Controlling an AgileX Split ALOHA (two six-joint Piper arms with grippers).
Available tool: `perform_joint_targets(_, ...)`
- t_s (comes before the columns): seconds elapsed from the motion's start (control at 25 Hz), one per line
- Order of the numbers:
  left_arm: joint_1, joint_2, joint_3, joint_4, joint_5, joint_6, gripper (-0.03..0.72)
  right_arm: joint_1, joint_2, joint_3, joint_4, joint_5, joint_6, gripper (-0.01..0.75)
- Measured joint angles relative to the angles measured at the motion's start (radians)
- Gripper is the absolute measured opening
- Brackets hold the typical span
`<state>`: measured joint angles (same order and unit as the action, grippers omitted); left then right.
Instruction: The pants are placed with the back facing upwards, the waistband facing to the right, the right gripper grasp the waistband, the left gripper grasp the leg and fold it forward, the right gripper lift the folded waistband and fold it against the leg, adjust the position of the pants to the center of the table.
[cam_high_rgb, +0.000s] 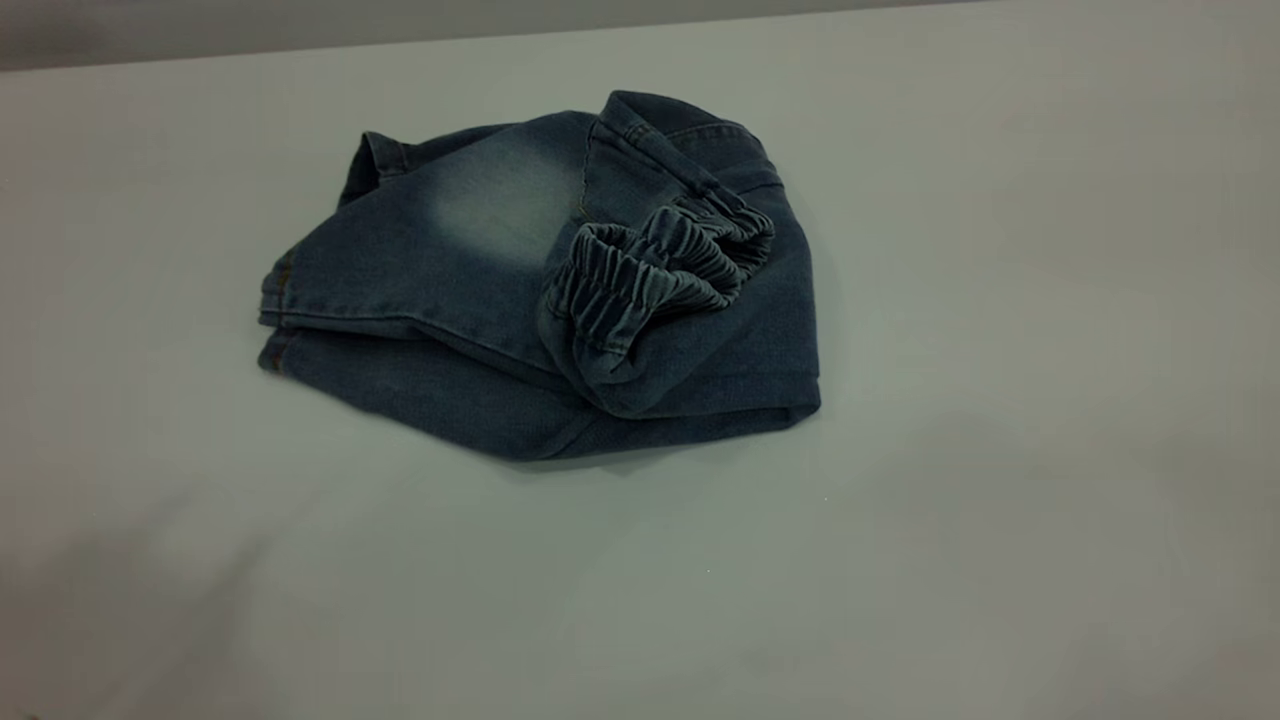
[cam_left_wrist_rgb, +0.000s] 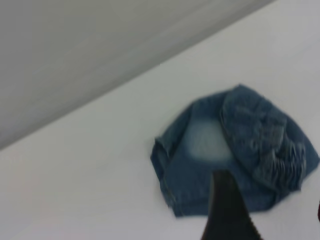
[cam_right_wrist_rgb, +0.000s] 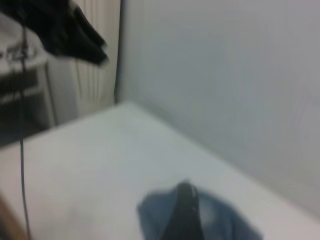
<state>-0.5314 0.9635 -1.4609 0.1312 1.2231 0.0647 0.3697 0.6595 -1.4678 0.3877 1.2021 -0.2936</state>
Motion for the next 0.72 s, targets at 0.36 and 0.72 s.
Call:
perform_joint_targets(0.36,0.000,-0.440,0.402,-0.003,-0.001,0.001,0.397,0.000,-0.197,0.311,-0.006,-0.007,0.002,0.552)
perform_joint_targets(0.72,0.000,-0.698,0.654,-0.067,0.000,0.000,0.397,0.000,-0.413,0.659,-0.017,-0.098,-0.065,0.552)
